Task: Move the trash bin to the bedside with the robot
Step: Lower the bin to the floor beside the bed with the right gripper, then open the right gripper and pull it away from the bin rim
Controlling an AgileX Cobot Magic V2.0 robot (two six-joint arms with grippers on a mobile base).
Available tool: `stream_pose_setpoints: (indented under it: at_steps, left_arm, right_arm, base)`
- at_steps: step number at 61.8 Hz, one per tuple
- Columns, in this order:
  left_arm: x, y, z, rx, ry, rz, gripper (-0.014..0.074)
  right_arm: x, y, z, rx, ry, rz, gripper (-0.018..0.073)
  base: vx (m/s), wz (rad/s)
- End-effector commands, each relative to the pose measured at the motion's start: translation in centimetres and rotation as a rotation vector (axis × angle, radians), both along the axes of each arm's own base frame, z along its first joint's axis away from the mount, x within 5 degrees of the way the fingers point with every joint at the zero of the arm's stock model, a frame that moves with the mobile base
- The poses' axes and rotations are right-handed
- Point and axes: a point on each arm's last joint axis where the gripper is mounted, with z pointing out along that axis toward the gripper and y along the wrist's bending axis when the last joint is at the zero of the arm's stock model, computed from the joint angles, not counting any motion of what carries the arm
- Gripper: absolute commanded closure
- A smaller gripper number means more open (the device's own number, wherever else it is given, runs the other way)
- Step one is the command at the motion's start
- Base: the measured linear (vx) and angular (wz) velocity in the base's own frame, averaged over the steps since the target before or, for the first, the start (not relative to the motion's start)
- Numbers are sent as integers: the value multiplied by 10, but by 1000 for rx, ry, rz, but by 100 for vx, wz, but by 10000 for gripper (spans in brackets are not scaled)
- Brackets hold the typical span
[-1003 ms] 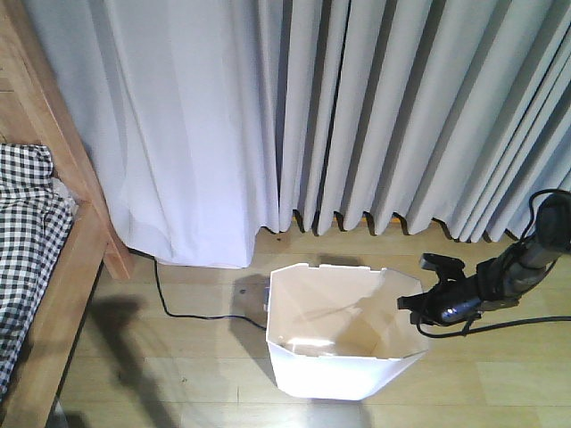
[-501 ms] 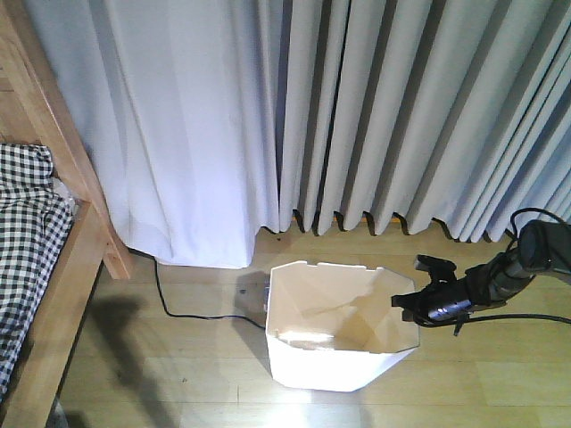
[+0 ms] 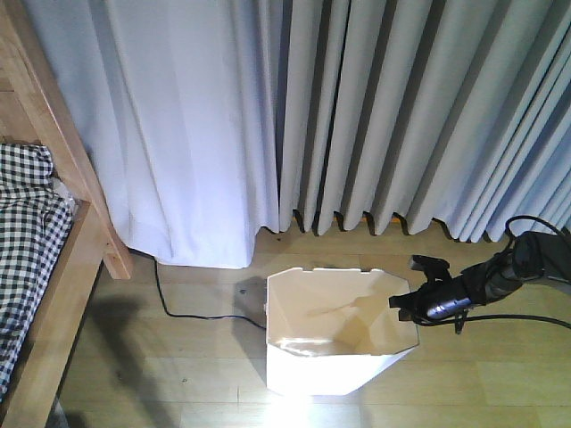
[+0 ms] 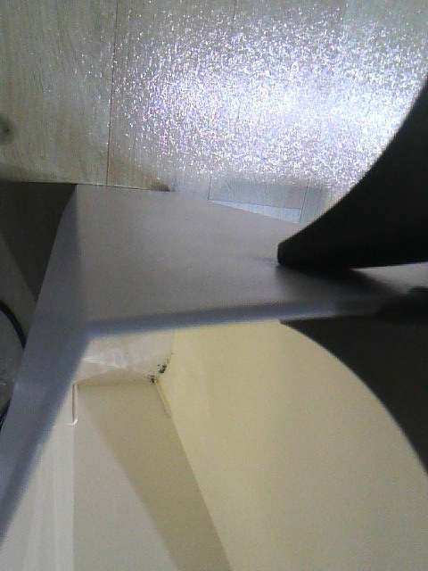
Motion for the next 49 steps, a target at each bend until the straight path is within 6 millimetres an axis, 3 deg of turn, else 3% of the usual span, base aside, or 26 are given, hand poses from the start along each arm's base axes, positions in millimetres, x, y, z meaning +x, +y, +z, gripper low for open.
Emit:
stream_pose_setpoints:
  at_steps: [1,15,35,49]
  left_arm:
    - [1,-1,-2,-12,-55,-16,602]
    - [1,-1,-2,-12,-55,-16,602]
    - [1,-1,-2,-12,-55,-16,602]
    - [1,-1,-2,-12,-55,-16,602]
  right_arm:
    - [22,5,31,120,-41,-16,541]
    - [21,6,30,116,-37,4,474]
    - [22,5,30,105,-42,-1,281]
    - [30,2,41,97,-68,-1,196]
  base:
    - [0,0]
    - [0,0]
    - [0,0]
    - [0,0]
